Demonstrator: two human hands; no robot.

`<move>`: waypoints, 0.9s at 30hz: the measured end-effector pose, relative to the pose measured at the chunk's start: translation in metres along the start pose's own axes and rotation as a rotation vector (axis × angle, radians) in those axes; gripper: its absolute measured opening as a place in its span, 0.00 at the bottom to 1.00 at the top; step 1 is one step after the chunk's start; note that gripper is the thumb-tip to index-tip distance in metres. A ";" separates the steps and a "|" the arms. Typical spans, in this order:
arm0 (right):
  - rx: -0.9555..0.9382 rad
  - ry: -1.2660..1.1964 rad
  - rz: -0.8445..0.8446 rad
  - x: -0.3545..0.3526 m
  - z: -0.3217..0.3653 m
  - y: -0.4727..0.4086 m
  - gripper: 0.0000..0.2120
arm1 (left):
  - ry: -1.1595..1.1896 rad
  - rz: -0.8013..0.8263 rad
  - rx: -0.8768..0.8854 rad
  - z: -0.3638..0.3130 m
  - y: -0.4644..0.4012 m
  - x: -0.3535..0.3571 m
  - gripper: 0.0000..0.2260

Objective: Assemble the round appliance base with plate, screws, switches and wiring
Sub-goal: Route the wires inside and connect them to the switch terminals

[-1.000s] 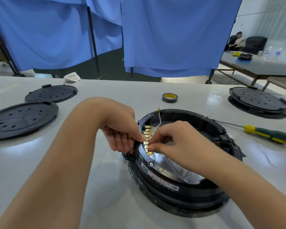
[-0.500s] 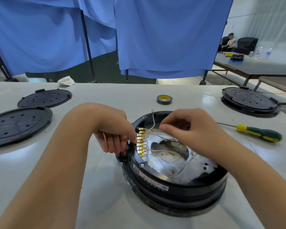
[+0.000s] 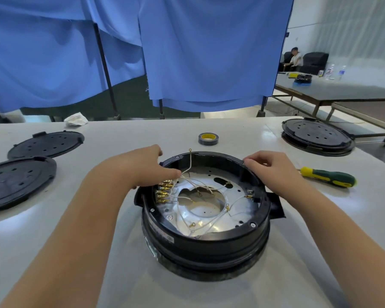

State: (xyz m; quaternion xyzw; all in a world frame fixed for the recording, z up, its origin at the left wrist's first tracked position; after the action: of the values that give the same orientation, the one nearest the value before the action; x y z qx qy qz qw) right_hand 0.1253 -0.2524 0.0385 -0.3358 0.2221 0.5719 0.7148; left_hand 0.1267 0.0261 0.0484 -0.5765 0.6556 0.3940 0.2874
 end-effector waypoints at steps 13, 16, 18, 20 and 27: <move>0.066 -0.241 -0.088 -0.007 -0.017 -0.005 0.08 | -0.036 -0.136 0.170 -0.016 -0.013 0.002 0.15; 0.054 -0.310 -0.190 -0.021 -0.019 -0.004 0.08 | -0.031 -0.133 0.163 -0.013 -0.014 0.000 0.14; 0.010 -0.337 -0.255 -0.032 -0.015 -0.002 0.07 | -0.033 -0.122 0.160 -0.012 -0.014 0.000 0.14; -0.037 -0.399 -0.304 -0.041 -0.007 0.002 0.08 | -0.034 -0.105 0.154 -0.012 -0.013 0.000 0.13; -0.034 -0.801 -0.241 -0.042 0.015 0.010 0.08 | 0.097 -0.129 0.237 -0.027 0.001 -0.011 0.13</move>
State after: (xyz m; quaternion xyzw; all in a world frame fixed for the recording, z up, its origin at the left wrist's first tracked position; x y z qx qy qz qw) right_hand 0.1043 -0.2686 0.0758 -0.1221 -0.1239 0.5733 0.8007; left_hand 0.1292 0.0085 0.0718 -0.5980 0.6722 0.2662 0.3460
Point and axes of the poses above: each hand's wrist, its own y-axis away from the middle knuckle, its own x-axis out of the palm, z = x × y, the point moved 10 cm from there along -y, towards the middle knuckle, and after that the axes turned 13 degrees about y, right-handed, at the moved point
